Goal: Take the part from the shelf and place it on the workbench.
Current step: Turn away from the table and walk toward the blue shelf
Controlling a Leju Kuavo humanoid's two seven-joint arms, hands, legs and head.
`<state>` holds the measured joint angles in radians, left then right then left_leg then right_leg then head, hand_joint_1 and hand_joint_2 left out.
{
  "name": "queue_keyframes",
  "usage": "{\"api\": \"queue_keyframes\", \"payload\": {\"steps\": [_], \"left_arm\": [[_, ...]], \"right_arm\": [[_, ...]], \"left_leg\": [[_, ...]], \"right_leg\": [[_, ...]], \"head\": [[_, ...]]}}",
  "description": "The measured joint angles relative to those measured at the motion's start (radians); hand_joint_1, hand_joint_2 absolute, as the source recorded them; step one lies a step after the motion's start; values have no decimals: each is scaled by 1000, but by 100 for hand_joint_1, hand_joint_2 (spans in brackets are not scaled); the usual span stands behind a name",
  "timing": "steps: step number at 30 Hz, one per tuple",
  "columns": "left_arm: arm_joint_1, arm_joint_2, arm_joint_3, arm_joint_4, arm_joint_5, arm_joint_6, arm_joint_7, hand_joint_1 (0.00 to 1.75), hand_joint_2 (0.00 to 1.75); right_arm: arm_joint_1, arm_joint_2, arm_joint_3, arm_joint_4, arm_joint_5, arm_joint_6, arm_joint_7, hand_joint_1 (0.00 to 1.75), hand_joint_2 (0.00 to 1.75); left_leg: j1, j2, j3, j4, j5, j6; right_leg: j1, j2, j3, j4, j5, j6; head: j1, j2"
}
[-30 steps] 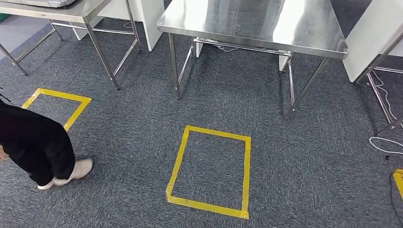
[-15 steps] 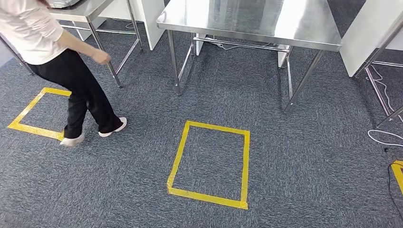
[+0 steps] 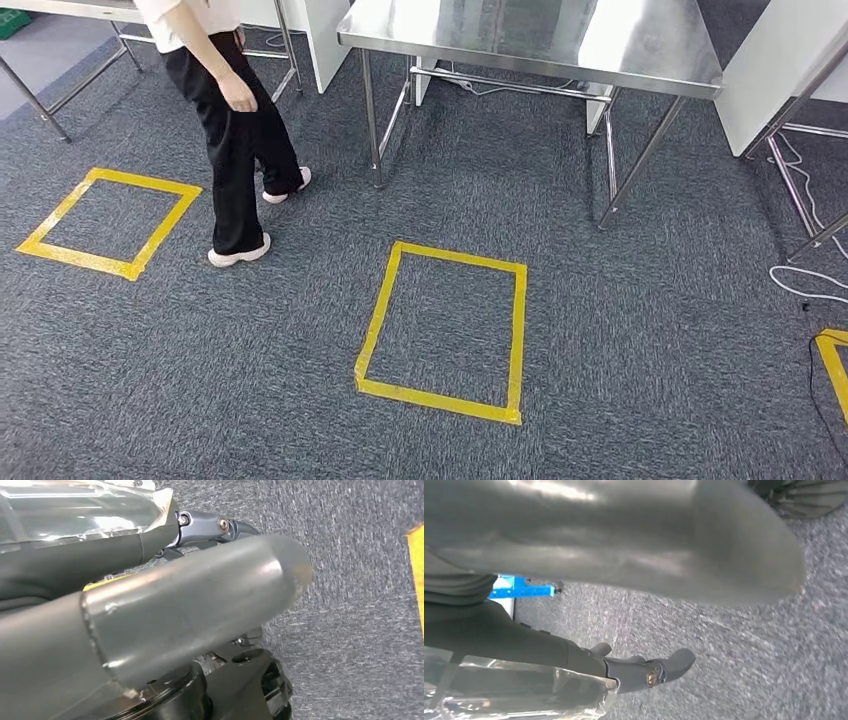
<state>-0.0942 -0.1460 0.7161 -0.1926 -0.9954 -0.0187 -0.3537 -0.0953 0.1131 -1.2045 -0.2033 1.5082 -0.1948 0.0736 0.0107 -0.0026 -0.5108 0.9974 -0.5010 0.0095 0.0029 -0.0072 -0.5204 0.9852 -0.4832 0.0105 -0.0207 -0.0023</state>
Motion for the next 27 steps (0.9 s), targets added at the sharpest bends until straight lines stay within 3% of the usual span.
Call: {"api": "queue_keyframes", "payload": {"steps": [4,7,23,27], "left_arm": [[0,1,1,0,0,0,0,0,0],[0,0,1,0,0,0,0,0,0],[-2,3,1,0,-6,-5,4,0,0],[-2,6,1,0,-6,-7,5,0,0]], "right_arm": [[0,0,4,0,3,6,0,0,0],[0,0,8,0,12,17,-1,0,0],[2,0,27,0,31,43,-6,0,0],[2,0,33,0,34,53,-7,0,0]], "left_leg": [[-13,0,-7,1,6,15],[-17,0,-9,1,9,20],[-20,0,-20,6,15,29],[-19,-1,-24,5,19,35]], "right_leg": [[-8,0,-7,-4,11,15],[-11,0,-15,-6,14,21],[-19,0,-18,-6,25,32],[-20,-1,-17,-9,29,39]], "head": [[1,0],[1,0],[0,0],[0,0]]}}
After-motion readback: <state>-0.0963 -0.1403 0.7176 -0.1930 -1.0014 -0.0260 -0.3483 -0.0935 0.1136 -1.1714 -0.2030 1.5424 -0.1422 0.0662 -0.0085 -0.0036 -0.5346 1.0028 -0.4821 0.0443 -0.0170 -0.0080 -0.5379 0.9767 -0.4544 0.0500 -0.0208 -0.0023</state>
